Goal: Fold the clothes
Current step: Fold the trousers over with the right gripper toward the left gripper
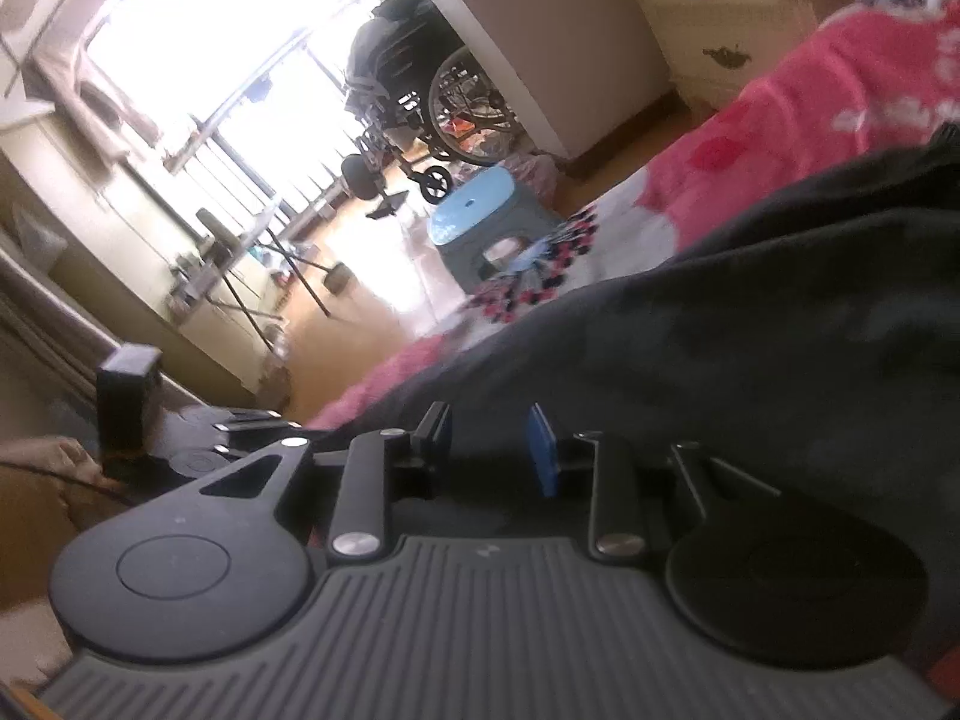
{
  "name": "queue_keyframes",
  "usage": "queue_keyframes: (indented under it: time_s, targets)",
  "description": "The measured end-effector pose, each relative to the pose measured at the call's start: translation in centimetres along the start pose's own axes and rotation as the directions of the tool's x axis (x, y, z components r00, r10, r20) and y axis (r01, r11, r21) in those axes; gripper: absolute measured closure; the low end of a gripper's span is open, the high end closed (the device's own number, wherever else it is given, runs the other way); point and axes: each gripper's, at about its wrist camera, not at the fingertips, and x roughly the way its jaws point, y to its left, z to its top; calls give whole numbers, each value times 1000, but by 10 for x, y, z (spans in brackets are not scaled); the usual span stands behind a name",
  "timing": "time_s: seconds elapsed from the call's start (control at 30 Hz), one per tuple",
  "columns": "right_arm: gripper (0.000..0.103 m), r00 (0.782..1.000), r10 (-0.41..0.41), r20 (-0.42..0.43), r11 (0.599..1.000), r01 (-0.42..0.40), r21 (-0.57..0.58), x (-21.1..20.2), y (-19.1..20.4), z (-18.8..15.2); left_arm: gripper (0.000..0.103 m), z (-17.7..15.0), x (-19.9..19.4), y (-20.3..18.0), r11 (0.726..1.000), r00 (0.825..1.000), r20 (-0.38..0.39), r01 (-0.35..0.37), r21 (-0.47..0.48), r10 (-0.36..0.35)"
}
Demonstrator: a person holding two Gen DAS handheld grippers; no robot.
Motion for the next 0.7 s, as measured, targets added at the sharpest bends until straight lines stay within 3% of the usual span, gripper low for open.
queue_keyframes:
  time_s: [0.13,0.27,0.43,0.57,0.63,0.7]
  targets:
    - [71,998,-46,-36,992,41,-116,-11,-3,10,55,4,3,-4,1000,999,-30,-26,-5,26]
    - [60,992,-79,-99,966,52,-252,-15,-7,31,55,10,6,-8,999,997,-60,-50,13,50]
    - [59,977,-123,-176,916,43,-399,-11,-13,73,58,15,7,-11,998,994,-94,-57,21,59]
    - [59,965,-137,-226,894,22,-448,1,-28,120,60,16,7,-11,998,993,-105,-55,18,56]
    - [59,948,-108,-299,898,-36,-439,15,-37,144,61,16,8,-10,999,993,-107,-51,17,52]
    - [60,915,-70,-398,903,-111,-414,33,-44,159,61,15,8,-10,999,994,-102,-45,23,47]
